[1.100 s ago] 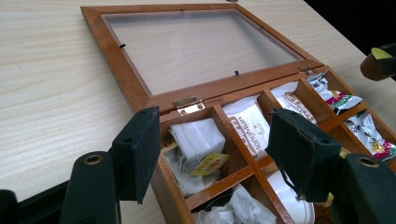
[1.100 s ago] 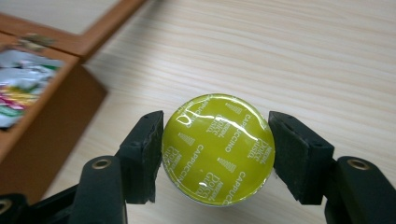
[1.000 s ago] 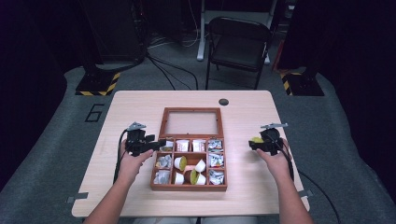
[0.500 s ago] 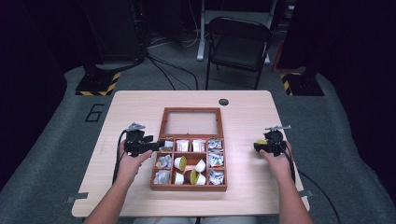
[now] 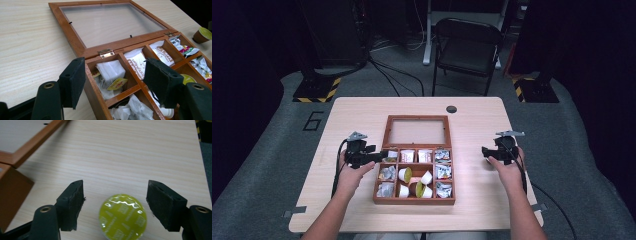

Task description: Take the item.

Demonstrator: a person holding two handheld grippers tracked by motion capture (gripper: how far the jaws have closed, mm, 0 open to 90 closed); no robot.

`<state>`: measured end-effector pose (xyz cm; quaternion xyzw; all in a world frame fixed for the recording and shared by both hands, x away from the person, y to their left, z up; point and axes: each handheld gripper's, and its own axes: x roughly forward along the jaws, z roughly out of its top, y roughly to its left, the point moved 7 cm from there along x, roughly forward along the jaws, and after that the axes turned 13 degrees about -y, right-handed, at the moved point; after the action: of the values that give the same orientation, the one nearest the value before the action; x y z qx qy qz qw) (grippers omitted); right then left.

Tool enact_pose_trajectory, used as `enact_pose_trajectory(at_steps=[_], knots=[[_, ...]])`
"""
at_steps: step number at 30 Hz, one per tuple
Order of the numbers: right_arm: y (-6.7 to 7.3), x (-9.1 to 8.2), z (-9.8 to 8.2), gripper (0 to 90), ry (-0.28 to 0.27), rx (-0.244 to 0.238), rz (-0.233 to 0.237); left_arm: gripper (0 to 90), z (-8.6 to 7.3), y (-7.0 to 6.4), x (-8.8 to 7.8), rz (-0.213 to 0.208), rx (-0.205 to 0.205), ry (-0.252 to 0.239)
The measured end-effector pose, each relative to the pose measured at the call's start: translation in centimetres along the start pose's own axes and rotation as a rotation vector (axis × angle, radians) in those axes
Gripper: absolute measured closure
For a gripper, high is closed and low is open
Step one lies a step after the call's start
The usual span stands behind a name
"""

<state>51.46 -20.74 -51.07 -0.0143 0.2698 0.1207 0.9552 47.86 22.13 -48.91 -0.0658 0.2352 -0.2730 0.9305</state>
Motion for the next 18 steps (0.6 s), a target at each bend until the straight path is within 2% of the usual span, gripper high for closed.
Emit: enact_pose_trajectory(at_steps=[4, 11, 13, 15, 18], knots=[[2.6, -0.1, 0.8, 30.8, -0.015, -0.058, 0.061, 33.2, 0.1, 0.1, -0.3, 0.000, 0.003, -0.004], [5.7, -0.5, 1.5, 34.2, -0.027, -0.133, 0.154, 33.2, 0.3, 0.3, -0.5, -0.007, 0.001, -0.006], [6.7, -0.6, 1.6, 34.9, -0.021, -0.133, 0.194, 33.8, 0.2, 0.3, -0.3, -0.009, 0.000, -0.003], [7.3, -0.7, 1.7, 36.3, -0.017, -0.142, 0.213, 34.0, 0.3, 0.4, -0.2, -0.006, 0.004, -0.002], [8.3, -0.8, 2.0, 39.1, -0.035, -0.168, 0.251, 34.1, 0.3, 0.4, 0.0, -0.011, 0.007, 0.007]])
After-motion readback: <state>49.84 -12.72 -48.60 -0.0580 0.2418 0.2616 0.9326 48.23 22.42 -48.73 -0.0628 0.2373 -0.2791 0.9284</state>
